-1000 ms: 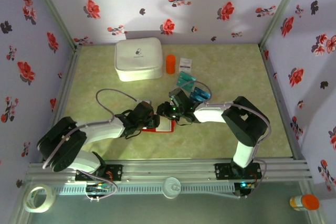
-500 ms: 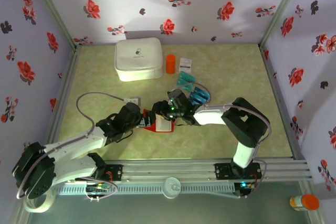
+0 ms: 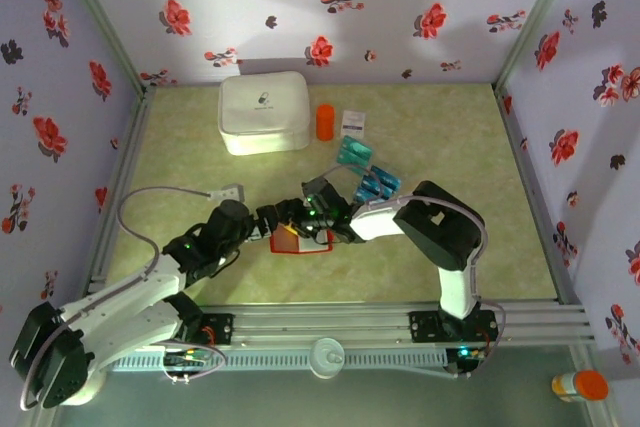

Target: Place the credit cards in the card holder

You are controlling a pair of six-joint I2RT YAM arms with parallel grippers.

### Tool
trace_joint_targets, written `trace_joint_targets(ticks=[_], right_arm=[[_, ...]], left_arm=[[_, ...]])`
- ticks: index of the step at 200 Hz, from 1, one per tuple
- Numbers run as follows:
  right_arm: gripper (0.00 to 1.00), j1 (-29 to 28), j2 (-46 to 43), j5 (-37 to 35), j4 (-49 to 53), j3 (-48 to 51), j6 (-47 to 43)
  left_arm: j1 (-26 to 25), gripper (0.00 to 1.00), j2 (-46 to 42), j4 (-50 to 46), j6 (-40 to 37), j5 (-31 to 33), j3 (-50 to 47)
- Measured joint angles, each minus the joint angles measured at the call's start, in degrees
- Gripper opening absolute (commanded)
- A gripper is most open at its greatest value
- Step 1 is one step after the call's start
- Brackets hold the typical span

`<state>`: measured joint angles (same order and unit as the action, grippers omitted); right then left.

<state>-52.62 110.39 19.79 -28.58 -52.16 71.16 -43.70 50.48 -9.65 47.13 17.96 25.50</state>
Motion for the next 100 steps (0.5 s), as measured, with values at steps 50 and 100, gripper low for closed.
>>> trace_joint_targets(ticks=[50, 100], right_arm=[[0.54, 0.2, -0.4, 0.2, -0.2, 0.1, 0.0], [0.36, 1.7, -4.1, 0.3, 1.8, 0.7, -1.4]], left_arm=[[0.2, 0.92, 0.2, -0.8, 0.4, 0.1, 0.0], [0.2, 0.92, 1.1, -1.6, 0.4, 0.1, 0.0]])
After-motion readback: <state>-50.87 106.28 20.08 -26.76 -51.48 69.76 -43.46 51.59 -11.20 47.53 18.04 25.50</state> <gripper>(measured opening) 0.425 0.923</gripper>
